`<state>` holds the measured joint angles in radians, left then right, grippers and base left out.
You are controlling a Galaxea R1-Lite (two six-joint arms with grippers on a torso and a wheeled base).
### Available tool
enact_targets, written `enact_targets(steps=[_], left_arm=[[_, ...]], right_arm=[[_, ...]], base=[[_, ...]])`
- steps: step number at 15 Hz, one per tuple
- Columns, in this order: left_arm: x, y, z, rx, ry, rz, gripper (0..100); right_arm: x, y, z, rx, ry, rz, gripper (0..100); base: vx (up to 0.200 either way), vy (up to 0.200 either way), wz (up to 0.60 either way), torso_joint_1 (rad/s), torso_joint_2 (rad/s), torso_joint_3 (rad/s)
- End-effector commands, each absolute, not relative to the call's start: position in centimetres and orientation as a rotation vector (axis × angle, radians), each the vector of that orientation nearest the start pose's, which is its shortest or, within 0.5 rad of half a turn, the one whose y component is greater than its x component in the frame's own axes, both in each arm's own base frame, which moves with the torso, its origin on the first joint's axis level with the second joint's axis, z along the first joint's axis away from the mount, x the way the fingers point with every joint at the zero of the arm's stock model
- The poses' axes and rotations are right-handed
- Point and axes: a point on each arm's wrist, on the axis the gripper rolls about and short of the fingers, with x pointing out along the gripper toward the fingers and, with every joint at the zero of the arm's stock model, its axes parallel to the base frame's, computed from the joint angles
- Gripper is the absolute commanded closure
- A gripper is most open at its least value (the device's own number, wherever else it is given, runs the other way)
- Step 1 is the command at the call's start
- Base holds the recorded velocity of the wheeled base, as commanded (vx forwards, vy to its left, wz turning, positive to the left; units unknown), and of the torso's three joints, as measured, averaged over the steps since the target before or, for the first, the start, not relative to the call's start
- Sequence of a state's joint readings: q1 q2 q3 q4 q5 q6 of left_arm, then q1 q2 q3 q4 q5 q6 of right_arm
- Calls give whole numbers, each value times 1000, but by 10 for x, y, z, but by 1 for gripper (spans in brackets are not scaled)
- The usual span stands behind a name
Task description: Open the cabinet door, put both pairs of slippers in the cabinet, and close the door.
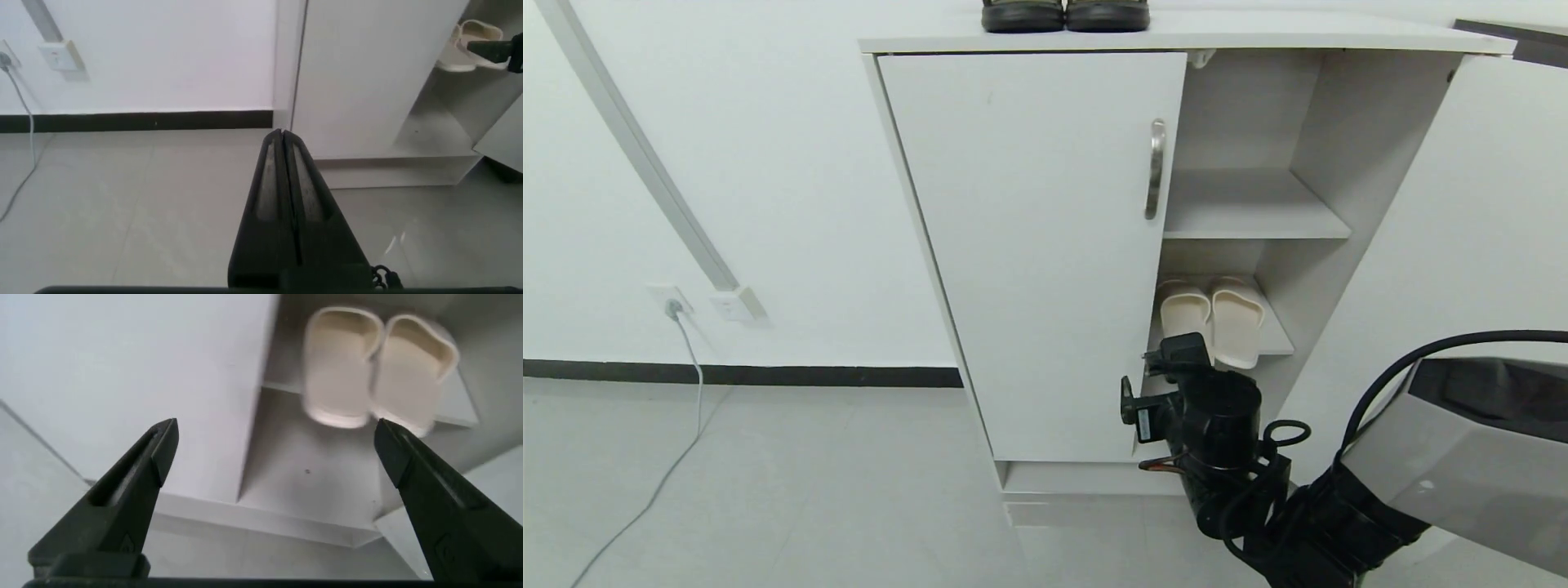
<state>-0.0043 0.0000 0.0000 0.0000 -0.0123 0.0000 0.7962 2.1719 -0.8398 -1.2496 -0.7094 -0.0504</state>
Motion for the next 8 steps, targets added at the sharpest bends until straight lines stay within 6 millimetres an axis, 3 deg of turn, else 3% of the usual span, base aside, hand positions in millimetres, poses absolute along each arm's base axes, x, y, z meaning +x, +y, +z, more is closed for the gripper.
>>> enact_targets(steps=[1, 3, 8], left_arm=[[-23, 0, 76, 0, 2, -15, 100], [-23, 0, 76, 0, 2, -17, 100], [-23, 0, 76, 0, 2, -17, 100]], right_arm=[[277, 262, 86, -114, 56, 88, 0], [276, 261, 87, -112, 46, 87, 0], [275, 257, 84, -115, 49, 94, 0]], base=[[0, 200, 0, -2, 2, -7], [0, 200, 0, 2, 5, 0], [0, 0, 0, 0, 0, 0]])
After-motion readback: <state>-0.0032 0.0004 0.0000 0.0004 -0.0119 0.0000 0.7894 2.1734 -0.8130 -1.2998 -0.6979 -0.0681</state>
